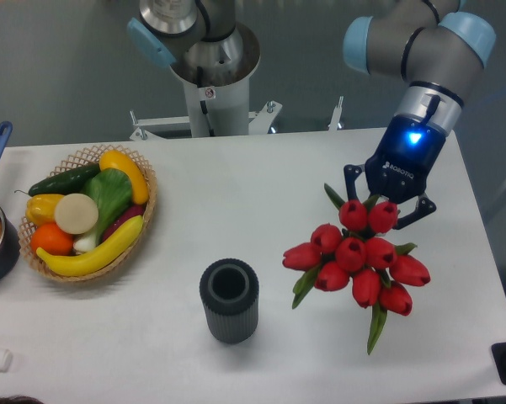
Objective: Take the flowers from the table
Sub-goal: 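Lift the grasped tulip bouquet up off the table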
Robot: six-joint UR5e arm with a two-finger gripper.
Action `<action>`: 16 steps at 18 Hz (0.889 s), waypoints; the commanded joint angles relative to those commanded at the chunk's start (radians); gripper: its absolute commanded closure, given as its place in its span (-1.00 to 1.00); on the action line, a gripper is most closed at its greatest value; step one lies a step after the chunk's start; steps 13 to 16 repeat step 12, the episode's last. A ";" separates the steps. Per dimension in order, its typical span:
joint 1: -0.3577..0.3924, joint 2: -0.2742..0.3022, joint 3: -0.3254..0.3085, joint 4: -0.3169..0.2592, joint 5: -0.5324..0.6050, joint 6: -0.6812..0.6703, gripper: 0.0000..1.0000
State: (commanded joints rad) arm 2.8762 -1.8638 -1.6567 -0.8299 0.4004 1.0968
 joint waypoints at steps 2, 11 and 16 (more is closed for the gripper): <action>0.000 0.000 0.000 0.000 0.000 0.000 0.71; -0.003 0.000 0.011 0.000 0.000 0.002 0.72; -0.002 0.000 0.012 0.000 0.000 0.002 0.72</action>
